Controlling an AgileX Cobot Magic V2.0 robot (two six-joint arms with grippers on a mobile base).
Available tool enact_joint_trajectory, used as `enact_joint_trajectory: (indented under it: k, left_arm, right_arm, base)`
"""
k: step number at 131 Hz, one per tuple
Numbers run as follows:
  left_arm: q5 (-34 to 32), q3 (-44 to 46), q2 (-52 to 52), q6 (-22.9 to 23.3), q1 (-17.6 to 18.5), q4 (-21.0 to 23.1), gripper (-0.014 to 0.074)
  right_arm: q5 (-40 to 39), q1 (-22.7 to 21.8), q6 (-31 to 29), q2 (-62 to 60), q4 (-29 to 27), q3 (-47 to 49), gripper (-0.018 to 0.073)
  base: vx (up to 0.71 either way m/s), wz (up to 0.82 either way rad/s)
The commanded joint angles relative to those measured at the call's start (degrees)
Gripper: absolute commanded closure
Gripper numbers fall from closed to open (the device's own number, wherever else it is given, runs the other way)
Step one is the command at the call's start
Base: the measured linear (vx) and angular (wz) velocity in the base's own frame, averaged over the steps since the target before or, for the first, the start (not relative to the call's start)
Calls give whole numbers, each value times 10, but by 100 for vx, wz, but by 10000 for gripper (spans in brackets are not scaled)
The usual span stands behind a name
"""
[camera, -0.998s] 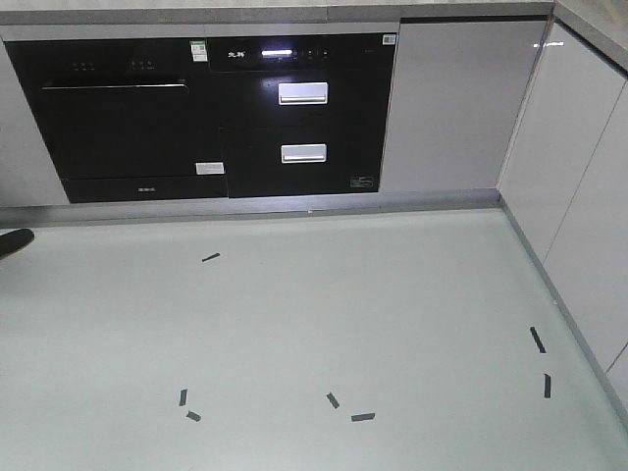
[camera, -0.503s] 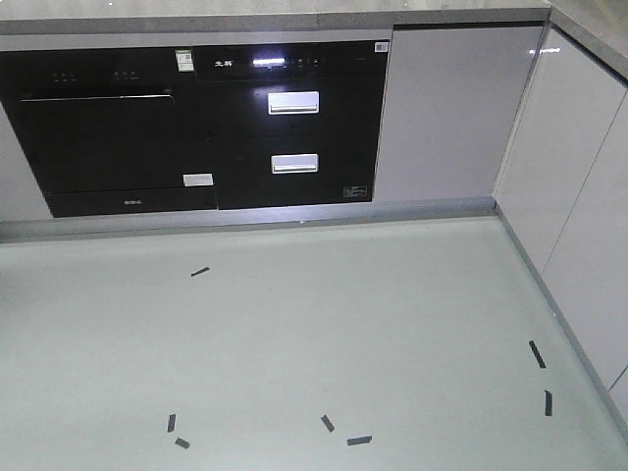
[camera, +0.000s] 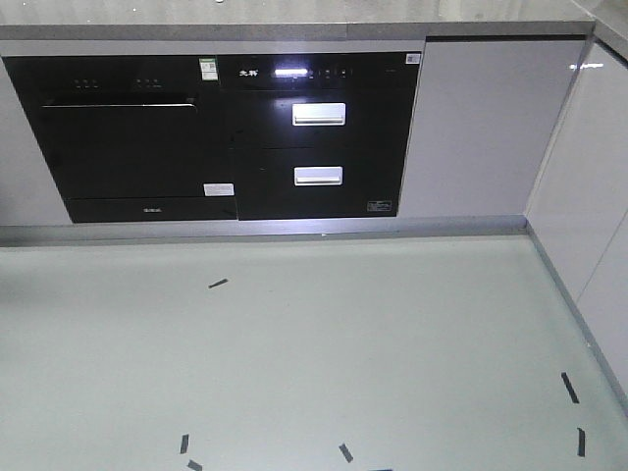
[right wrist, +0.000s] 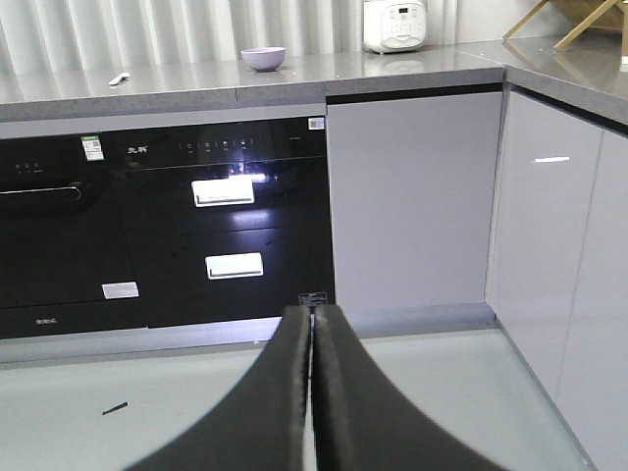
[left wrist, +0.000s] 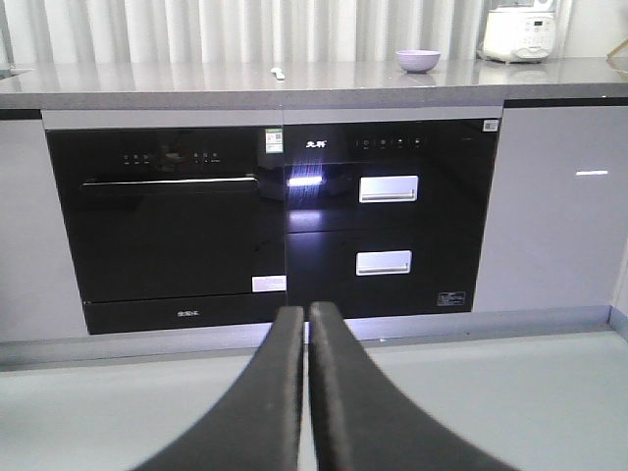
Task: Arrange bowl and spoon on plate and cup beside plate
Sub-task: 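Drive the base toward the counter holding the spoon and lavender bowl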
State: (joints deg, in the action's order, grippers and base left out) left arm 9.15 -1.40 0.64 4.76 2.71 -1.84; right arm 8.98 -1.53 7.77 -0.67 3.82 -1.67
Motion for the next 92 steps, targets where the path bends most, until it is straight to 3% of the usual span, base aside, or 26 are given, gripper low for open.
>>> enact_joint_trajectory:
  k: [1,92]
  left_arm:
    - [-46,-6,9,1,4,6,603]
    - [-46,-6,9,1,4,6,603]
  right_arm:
    - [-39,-3,-1,-2,4,-3,566]
    - [-39,-3,-1,-1,4,-3,566]
  base:
    - [16,10]
    - [22,5]
